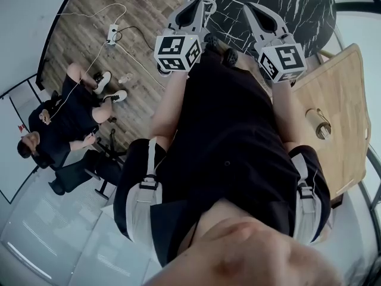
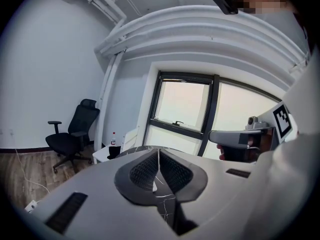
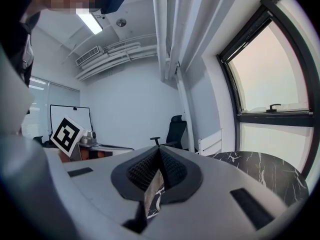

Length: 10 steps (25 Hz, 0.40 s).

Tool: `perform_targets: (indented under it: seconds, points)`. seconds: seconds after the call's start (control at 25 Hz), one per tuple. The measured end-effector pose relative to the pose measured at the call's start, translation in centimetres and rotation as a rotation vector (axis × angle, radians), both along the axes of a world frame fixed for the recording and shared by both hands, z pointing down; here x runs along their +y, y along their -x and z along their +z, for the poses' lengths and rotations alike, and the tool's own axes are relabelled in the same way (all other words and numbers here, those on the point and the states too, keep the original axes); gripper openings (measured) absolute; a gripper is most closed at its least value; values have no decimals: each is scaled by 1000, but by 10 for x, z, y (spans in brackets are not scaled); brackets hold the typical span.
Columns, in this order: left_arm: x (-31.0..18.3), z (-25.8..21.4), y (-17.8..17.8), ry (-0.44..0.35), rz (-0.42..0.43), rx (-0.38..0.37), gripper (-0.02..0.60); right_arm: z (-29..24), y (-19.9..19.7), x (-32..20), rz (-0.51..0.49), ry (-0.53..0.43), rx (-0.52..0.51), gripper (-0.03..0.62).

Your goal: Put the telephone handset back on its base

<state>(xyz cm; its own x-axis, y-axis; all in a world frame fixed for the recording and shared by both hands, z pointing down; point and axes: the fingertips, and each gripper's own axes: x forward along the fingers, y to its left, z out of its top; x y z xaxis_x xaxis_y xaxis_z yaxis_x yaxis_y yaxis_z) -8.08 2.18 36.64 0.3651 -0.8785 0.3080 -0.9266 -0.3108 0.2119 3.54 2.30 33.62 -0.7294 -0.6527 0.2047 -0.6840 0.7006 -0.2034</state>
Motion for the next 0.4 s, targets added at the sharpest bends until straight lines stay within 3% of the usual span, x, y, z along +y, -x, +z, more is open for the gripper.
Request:
perform_targets:
  seconds: [0.4]
  points:
    - [8,-2,-5,-5,0,-1,23,-3,-4,8,-7,-8,10,29]
